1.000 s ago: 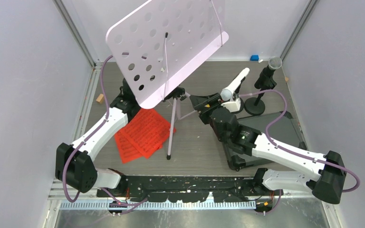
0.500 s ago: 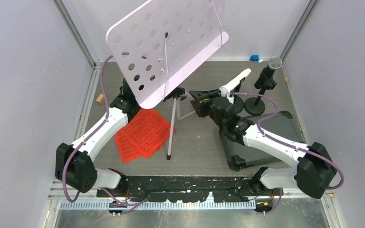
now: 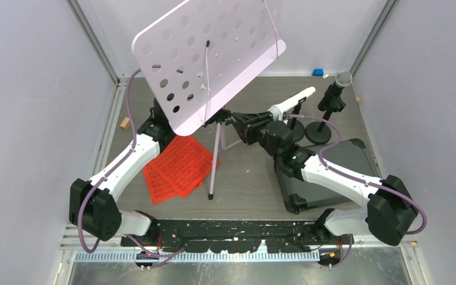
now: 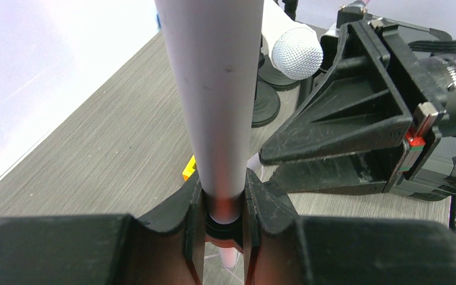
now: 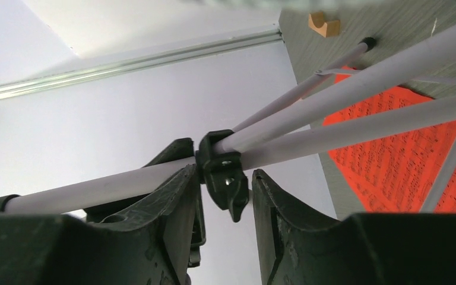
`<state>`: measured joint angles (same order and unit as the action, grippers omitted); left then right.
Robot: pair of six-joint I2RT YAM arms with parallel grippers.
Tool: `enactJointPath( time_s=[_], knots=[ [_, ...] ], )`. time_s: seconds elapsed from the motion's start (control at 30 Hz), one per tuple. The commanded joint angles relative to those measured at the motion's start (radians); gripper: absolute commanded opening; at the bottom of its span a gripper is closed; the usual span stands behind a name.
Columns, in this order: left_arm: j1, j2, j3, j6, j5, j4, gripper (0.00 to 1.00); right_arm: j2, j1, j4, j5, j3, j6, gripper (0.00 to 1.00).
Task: Pack up the instrument practice props
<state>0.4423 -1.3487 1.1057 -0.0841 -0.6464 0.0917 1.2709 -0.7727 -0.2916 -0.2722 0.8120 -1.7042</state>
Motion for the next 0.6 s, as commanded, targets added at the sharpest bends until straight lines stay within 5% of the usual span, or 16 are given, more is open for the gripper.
enactJointPath(
  time_s=[0.0,0.2,0.57],
  knots=[
    [0.025,-0.030,-0.011,-0.039,-0.032,-0.170,0.00,0.024,-0.007,-0.063,0.045,-0.003,-0.029,0.44],
    [0.027,-0.028,-0.011,-0.040,-0.033,-0.170,0.00,0.046,-0.015,-0.060,0.059,0.010,-0.027,0.42],
    [0.030,-0.034,-0.010,-0.042,-0.046,-0.173,0.00,0.046,-0.019,-0.055,0.051,-0.001,0.012,0.02]
  ],
)
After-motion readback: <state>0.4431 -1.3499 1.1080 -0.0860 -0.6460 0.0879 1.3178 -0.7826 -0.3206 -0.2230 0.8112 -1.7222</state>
